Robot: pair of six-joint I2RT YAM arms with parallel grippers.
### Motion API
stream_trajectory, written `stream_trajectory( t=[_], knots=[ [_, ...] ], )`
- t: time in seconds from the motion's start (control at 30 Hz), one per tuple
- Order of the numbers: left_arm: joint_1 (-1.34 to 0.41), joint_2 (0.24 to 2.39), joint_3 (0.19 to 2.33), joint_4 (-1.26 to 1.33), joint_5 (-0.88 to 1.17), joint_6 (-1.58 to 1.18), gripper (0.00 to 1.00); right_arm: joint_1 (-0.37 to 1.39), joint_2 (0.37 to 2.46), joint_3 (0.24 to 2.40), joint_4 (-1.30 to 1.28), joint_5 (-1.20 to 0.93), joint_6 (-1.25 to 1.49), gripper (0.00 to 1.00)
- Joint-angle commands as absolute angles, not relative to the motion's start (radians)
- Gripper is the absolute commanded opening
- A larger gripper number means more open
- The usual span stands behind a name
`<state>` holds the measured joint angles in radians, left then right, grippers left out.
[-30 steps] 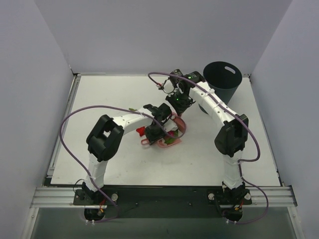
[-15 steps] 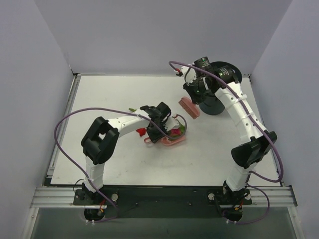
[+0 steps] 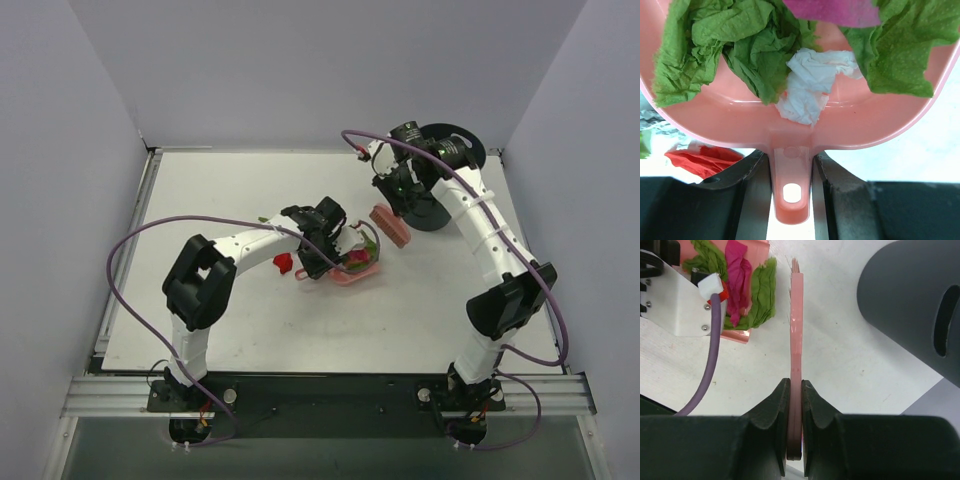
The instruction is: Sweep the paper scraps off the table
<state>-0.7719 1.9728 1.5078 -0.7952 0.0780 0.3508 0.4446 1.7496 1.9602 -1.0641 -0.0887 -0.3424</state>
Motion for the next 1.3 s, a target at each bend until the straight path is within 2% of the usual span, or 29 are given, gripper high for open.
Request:
stream_trajectory(
  t=[0.0,0.4,0.67,0.87,0.97,1.1,1.23,1.27],
  knots=[
    [-0.779,1.927,1.597,-0.773,0.112,0.344,0.0,0.443,1.718,1.916,-1.097,-0.086,-0.321,0.0],
    [-0.781,1.971,1.666,-0.793,0.107,0.337,0.0,0.532,1.72,1.954,-1.123,-0.155,-0.298,0.0],
    [-0.781,1.95,1.687,-0.807,0.103,0.353,0.0,0.422,1.712,2.077,-1.118,-0.026,-0.336,0.0],
    [-0.782,1.965,1.79,-0.871,0.103,0.364,0.0,0.371,1.631,2.057,-1.124,-0.035,-0.334,0.0],
    [-0.779,1.999,1.905,-0.931,0.081,0.362,0.0,0.328,1.58,2.022,-1.144,-0.049,-0.316,0.0],
    [-0.77,2.08,2.17,-1.047,0.055,0.359,0.0,0.246,1.444,1.944,-1.201,-0.09,-0.294,0.0],
    [-0.769,2.264,2.635,-1.238,0.012,0.379,0.0,0.149,1.298,1.742,-1.197,-0.101,-0.336,0.0],
    [-0.77,2.29,2.687,-1.256,0.008,0.383,0.0,0.123,1.278,1.708,-1.192,-0.107,-0.339,0.0]
  ],
)
